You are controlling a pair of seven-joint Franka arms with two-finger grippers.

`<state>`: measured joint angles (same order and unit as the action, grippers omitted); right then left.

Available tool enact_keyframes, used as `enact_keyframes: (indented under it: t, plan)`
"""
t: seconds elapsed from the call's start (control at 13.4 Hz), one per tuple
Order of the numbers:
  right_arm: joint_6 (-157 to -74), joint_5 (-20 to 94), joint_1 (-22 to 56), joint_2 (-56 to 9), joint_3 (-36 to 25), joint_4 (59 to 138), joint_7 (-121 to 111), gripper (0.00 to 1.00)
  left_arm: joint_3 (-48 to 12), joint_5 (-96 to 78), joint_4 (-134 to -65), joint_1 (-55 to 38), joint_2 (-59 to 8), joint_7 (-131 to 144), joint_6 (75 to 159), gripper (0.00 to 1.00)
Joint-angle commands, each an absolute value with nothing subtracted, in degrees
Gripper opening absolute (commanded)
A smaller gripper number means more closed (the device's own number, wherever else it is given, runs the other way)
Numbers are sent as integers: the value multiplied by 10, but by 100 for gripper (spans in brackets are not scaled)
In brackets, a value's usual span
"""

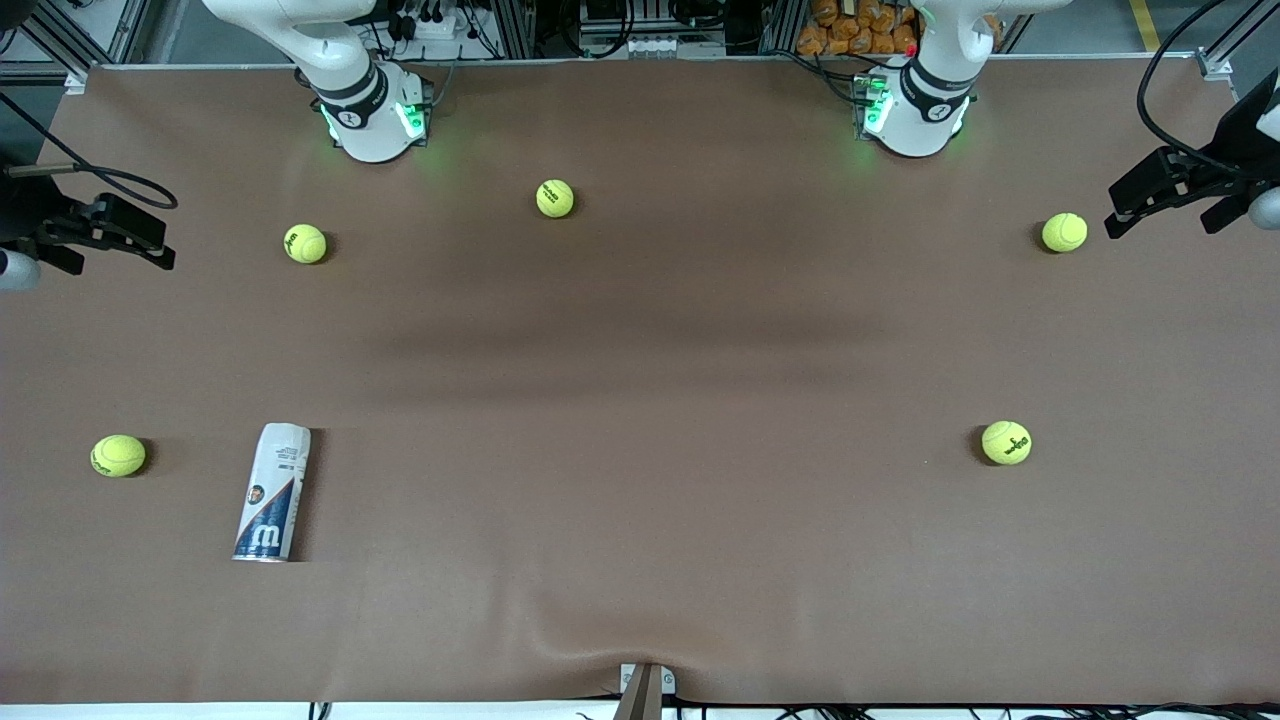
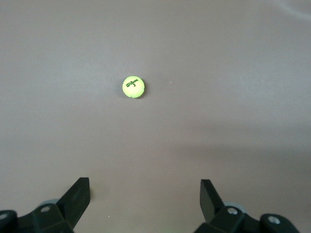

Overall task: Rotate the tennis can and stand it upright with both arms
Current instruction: 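Reach the right gripper down to the lying Wilson tennis can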

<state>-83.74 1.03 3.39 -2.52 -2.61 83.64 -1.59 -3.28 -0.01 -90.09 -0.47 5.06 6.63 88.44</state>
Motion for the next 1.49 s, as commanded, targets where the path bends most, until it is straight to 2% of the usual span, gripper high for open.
enact_keyframes:
  t: [0.0,0.75,1.04,1.42]
  plan:
    - [-843,8,47,-26,-27,835,-5,100,-34,-3,-888,-4,43,64,872,100]
    - [-845,7,40,-42,-29,849,-5,100,-37,-4,-889,-6,28,65,872,100]
    - [-890,8,30,-129,-31,854,-5,100,-38,-8,-889,-5,19,61,874,100]
    - [-1010,16,26,-252,-30,853,-5,100,-39,-10,-889,-8,9,61,882,100]
